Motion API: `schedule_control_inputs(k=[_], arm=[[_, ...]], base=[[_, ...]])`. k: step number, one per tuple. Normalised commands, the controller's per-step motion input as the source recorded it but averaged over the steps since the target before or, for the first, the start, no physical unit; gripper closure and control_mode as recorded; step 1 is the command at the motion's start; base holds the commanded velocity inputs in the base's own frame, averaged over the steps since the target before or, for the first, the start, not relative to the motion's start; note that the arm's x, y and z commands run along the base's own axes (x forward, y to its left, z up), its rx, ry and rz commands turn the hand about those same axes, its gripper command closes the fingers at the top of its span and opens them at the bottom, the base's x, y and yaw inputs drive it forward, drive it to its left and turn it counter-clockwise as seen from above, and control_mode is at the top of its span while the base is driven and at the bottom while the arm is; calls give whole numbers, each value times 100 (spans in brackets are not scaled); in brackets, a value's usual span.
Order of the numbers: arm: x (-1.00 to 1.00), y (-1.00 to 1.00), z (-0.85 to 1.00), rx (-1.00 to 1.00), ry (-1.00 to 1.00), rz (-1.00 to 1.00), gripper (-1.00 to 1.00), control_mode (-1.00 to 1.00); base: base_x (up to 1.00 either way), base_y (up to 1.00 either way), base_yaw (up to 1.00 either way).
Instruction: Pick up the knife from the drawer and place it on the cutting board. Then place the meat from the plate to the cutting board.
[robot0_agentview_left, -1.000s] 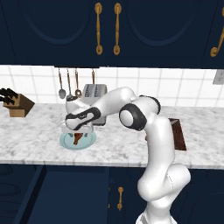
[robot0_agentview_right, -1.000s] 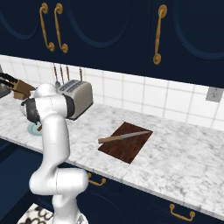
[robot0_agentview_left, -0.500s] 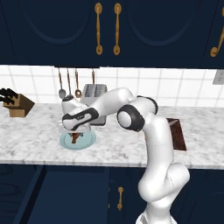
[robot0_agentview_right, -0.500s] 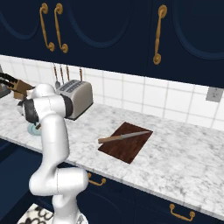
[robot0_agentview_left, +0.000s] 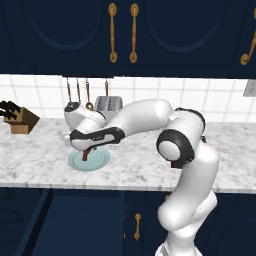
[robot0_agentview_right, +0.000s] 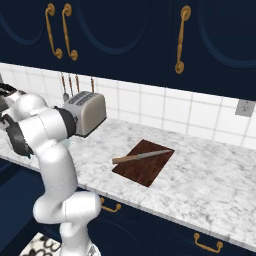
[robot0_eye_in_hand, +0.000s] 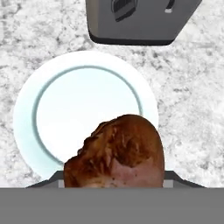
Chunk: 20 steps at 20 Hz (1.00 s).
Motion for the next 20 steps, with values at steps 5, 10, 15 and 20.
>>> schedule_control_inputs(k=[5, 10, 15, 20], arm=[[-82, -98, 38, 0, -4, -19, 100, -100], [-60, -100, 3, 0, -2, -24, 100, -100], [-10, -100, 12, 5, -2, -20, 100, -100], [8, -100, 1, 16, 5, -18, 100, -100]], base=[[0, 0, 0], [0, 0, 0], [0, 0, 0], [0, 0, 0]])
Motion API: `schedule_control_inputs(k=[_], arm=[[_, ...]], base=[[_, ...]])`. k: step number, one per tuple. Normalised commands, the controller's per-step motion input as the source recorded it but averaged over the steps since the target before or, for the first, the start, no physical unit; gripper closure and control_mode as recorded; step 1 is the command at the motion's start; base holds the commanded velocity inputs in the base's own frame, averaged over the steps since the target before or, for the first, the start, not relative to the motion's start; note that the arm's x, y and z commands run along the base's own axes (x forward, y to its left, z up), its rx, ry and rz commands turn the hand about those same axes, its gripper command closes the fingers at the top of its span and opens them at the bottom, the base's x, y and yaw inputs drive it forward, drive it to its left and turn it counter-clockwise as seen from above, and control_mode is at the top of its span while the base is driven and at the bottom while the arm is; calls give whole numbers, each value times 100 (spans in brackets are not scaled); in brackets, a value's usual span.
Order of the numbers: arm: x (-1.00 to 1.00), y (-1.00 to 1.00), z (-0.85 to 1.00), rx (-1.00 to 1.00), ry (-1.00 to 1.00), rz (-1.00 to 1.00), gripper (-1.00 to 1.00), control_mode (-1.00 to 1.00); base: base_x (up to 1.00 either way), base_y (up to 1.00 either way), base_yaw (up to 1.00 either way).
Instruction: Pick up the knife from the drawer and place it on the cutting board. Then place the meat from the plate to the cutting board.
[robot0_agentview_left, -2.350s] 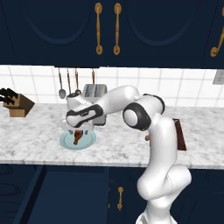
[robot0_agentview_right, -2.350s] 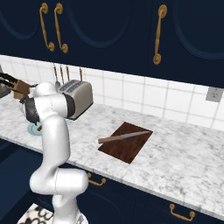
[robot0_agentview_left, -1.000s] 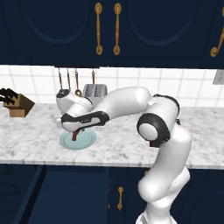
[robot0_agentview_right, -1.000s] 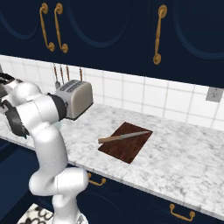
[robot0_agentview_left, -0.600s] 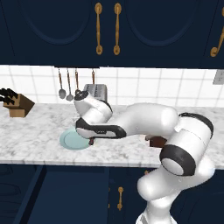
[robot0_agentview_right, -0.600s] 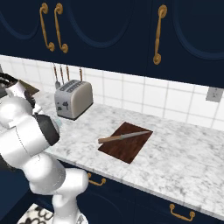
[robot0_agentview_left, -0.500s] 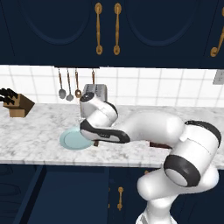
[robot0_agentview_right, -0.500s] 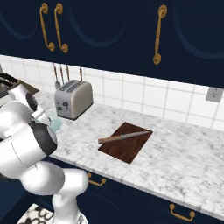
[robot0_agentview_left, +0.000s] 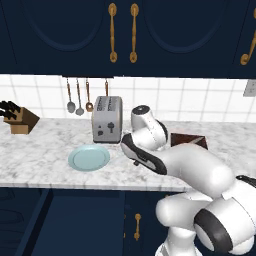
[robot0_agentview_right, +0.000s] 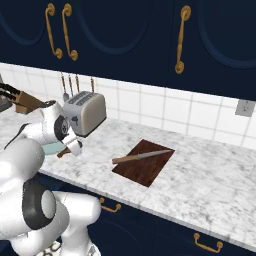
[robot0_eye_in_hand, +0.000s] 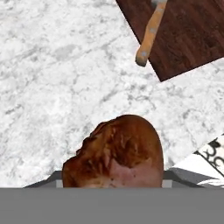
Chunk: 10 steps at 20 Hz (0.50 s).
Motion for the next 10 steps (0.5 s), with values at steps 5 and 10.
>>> schedule_control_inputs(k=[5, 10], arm=[[28, -100, 0, 17, 11, -11, 100, -100], [19, -100, 0, 17, 9, -9, 100, -100]], base=[[0, 0, 0], [0, 0, 0]])
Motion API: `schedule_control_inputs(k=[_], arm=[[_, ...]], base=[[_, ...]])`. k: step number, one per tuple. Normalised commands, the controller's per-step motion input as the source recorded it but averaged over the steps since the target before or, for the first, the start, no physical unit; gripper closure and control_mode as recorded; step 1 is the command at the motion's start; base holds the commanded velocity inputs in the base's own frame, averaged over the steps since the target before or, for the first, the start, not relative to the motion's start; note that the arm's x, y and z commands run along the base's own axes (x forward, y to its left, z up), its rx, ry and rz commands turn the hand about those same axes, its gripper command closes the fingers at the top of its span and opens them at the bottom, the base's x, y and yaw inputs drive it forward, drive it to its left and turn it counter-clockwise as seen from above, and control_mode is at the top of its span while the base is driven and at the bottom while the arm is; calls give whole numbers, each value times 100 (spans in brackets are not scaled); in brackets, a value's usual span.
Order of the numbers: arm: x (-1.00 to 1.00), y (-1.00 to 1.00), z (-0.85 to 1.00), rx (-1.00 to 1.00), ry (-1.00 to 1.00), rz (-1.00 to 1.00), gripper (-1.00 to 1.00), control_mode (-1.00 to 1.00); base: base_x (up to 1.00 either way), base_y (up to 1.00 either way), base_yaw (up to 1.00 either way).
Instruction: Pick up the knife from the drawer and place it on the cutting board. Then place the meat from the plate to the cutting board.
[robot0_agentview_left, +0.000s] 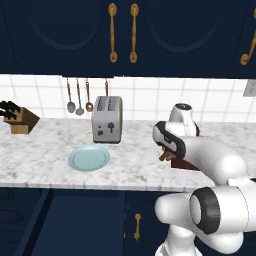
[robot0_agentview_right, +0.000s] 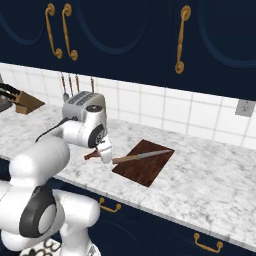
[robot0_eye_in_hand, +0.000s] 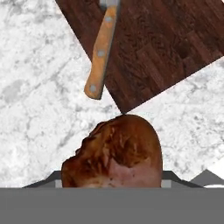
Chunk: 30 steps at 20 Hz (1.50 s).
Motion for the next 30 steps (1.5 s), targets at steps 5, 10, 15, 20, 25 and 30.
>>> schedule_control_inputs(k=[5, 10, 15, 20, 25, 30], arm=[[26, -88, -7, 6, 19, -11, 100, -100], [20, -86, -7, 3, 17, -10, 100, -100], [27, -61, -37, 1, 5, -8, 100, -100], [49, -42, -58, 0, 3, -3, 100, -100], [36, -19, -35, 0, 2, 0, 100, -100], [6, -7, -26, 0, 0, 0, -100, -100]], base=[[0, 0, 0], [0, 0, 0], [0, 0, 0], [0, 0, 0], [0, 0, 0], [0, 0, 0]])
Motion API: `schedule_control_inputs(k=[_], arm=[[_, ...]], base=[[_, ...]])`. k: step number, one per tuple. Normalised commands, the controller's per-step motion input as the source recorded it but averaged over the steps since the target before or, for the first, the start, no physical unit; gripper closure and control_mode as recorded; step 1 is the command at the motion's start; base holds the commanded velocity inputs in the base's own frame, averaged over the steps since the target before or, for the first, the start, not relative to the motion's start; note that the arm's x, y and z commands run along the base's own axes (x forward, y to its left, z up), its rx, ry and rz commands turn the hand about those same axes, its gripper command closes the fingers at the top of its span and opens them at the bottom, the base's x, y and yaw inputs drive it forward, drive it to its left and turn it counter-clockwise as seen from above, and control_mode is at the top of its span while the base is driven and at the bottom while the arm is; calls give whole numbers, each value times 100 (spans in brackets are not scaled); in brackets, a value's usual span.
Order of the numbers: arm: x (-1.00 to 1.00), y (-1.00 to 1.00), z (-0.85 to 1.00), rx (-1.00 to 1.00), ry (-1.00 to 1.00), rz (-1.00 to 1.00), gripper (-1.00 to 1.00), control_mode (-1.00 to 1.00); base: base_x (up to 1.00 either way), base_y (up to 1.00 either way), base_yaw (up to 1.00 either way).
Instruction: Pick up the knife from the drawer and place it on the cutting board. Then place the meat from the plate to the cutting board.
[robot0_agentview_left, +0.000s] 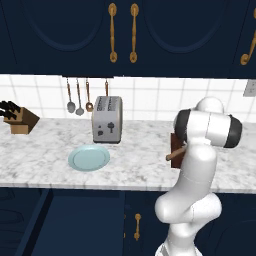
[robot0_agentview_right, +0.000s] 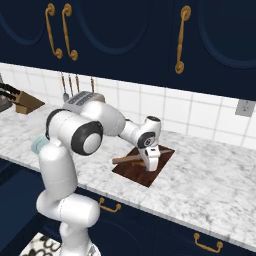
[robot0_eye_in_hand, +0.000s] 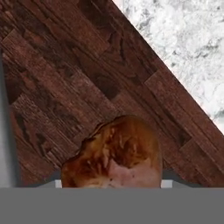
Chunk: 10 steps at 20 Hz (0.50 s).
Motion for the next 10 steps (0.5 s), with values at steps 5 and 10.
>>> schedule_control_inputs(k=[5, 10], arm=[[-13, 0, 16, 0, -4, 0, -100, -100], [-47, 0, 77, 0, -9, 0, -100, -100]], base=[[0, 0, 0], [0, 0, 0]])
